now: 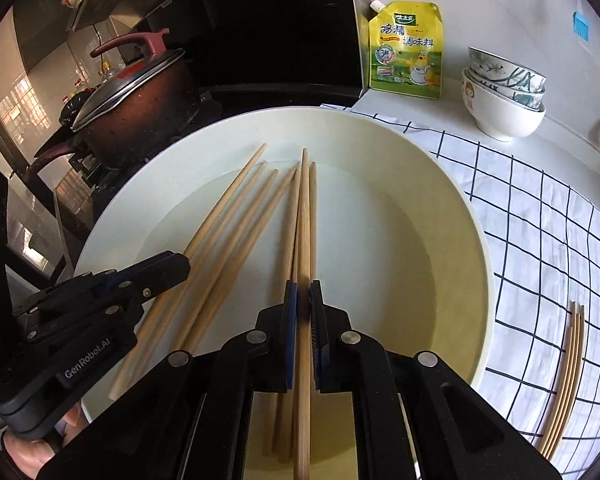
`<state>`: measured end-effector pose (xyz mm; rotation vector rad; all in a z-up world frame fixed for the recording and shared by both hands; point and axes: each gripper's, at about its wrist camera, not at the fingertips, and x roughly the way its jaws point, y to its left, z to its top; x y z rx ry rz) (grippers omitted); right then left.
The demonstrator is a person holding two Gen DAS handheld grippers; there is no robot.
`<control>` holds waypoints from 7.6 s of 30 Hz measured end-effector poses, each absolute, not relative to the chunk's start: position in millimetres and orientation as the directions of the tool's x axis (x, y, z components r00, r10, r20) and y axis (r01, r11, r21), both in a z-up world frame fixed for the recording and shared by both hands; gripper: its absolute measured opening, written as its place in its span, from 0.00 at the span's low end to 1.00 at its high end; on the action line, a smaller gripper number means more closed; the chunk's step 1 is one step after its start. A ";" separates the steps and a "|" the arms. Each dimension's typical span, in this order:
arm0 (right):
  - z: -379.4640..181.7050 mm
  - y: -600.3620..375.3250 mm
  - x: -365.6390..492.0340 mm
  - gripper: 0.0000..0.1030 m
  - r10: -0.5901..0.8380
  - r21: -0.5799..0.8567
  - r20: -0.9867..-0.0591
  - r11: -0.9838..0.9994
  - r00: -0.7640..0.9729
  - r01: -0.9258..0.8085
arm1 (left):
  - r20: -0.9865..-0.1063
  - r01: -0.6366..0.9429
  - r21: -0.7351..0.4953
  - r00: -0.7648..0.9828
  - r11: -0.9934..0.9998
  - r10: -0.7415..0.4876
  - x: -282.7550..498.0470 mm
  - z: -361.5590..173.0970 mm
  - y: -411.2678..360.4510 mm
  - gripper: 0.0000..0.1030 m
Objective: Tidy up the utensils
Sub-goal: 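Carry both chopsticks over the white basin and open both tools, then move both open tools back to the chopstick row on the cloth, then push one chopstick out of the row with the right tool while the left tool separates another, then close the left tool on one chopstick while the right tool grasps another, then carry both chopsticks over the white basin and open both tools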
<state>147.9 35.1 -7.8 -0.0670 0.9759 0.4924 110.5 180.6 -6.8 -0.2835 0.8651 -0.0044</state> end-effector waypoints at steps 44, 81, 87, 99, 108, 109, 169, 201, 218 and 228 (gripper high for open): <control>35.5 -130.5 78.4 0.23 0.354 0.237 -0.670 0.935 0.653 -0.263 | -0.701 0.010 -0.206 0.696 0.978 -0.155 60.3 31.9 72.4 0.55; -56.4 -219.3 69.1 0.30 0.199 0.115 -0.809 0.976 0.553 -0.183 | -0.757 0.112 -0.156 0.624 0.981 -0.192 44.6 -15.3 -56.3 0.67; -58.4 -214.9 67.2 0.30 0.182 0.085 -0.815 0.977 0.551 -0.197 | -0.749 0.092 -0.161 0.637 0.983 -0.182 44.1 -17.1 -53.5 0.70; -57.6 -241.5 68.1 0.30 0.178 0.113 -0.815 0.982 0.551 -0.149 | -0.774 0.118 -0.154 0.603 0.981 -0.194 52.9 -34.5 -77.5 0.71; -55.1 -264.0 69.1 0.30 0.185 0.149 -0.805 0.983 0.564 -0.109 | -0.797 0.142 -0.134 0.573 0.981 -0.192 65.3 -51.7 -97.0 0.71; -52.6 -264.7 67.5 0.30 0.192 0.155 -0.798 0.981 0.571 -0.114 | -0.799 0.144 -0.127 0.572 0.981 -0.187 66.1 -52.8 -98.6 0.71; -58.9 -256.1 73.9 0.34 0.197 0.133 -0.806 0.979 0.558 -0.153 | -0.785 0.097 -0.015 0.615 0.995 -0.072 83.4 -53.1 -99.2 0.88; -60.4 -241.7 71.9 0.06 0.160 0.069 -0.790 0.982 0.591 -0.174 | -0.809 0.157 -0.067 0.569 0.985 -0.146 84.6 -56.9 -105.0 0.07; 11.5 -215.4 64.3 0.06 0.274 0.212 -0.694 0.962 0.666 -0.174 | -0.687 0.172 -0.209 0.674 0.963 -0.270 64.7 32.0 -36.0 0.07; 51.9 -83.7 96.1 0.06 0.417 0.207 -0.661 0.900 0.624 -0.382 | -0.635 -0.010 -0.213 0.762 0.977 -0.130 75.5 60.0 92.8 0.07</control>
